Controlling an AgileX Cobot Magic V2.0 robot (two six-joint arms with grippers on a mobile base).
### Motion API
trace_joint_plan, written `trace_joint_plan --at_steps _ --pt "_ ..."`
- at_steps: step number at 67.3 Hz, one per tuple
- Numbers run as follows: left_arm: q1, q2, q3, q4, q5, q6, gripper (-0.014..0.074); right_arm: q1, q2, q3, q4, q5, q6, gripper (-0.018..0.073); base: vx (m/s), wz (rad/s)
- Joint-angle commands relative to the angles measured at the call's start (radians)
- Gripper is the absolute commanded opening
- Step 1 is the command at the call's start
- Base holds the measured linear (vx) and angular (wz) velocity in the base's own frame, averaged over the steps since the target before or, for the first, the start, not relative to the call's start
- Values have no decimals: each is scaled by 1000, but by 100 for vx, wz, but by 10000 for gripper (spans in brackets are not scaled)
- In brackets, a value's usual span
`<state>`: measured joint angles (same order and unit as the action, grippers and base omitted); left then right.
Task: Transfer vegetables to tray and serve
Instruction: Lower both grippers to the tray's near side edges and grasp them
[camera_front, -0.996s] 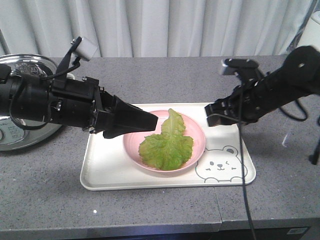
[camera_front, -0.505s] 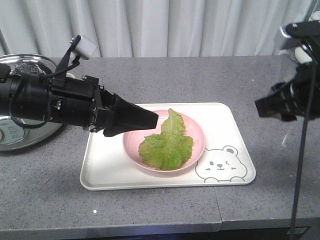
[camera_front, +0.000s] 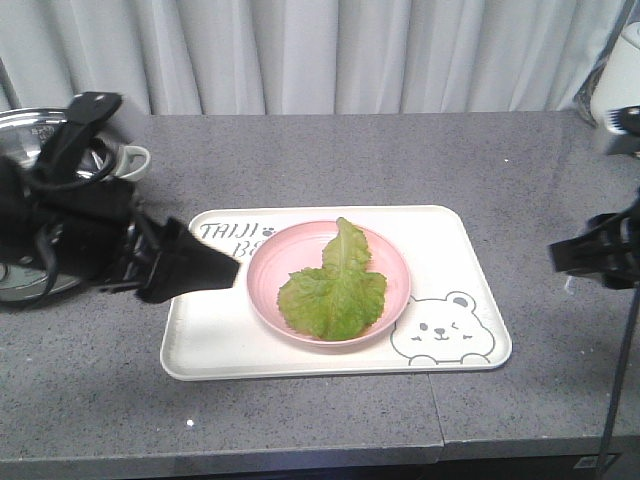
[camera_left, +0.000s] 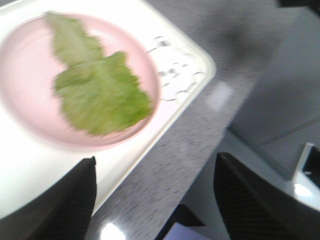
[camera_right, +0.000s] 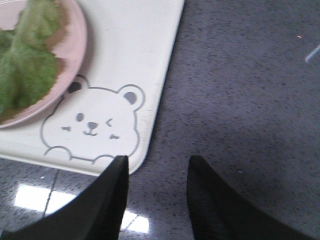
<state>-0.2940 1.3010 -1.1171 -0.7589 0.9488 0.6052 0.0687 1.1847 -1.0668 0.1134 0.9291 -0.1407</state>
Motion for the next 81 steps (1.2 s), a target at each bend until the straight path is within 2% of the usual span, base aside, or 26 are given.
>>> trace_joint_plan --at_steps 1,7,14,22,35,42,62,81 --pt "-2 -86 42 55 -84 -96 459 -100 0 -23 55 -19 -69 277 0 0" --pt "-2 -113 114 87 -151 -134 459 -176 23 -23 175 23 -170 277 0 0" --pt "-2 -89 132 125 -166 -195 459 -202 59 -23 287 46 -268 277 0 0" --pt "-2 -41 132 206 -181 -269 459 -189 106 -23 327 68 -317 277 0 0" --pt "-2 16 132 404 -185 -474 459 -183 182 -23 339 62 -334 277 0 0" --pt "-2 38 132 454 -200 -559 459 -167 221 -23 342 52 -341 277 0 0" --pt "-2 58 132 492 -298 -548 459 -103 331 -23 342 5 -352 277 0 0" --pt "-2 126 119 488 -240 -556 459 -97 384 -23 344 -29 -352 277 0 0"
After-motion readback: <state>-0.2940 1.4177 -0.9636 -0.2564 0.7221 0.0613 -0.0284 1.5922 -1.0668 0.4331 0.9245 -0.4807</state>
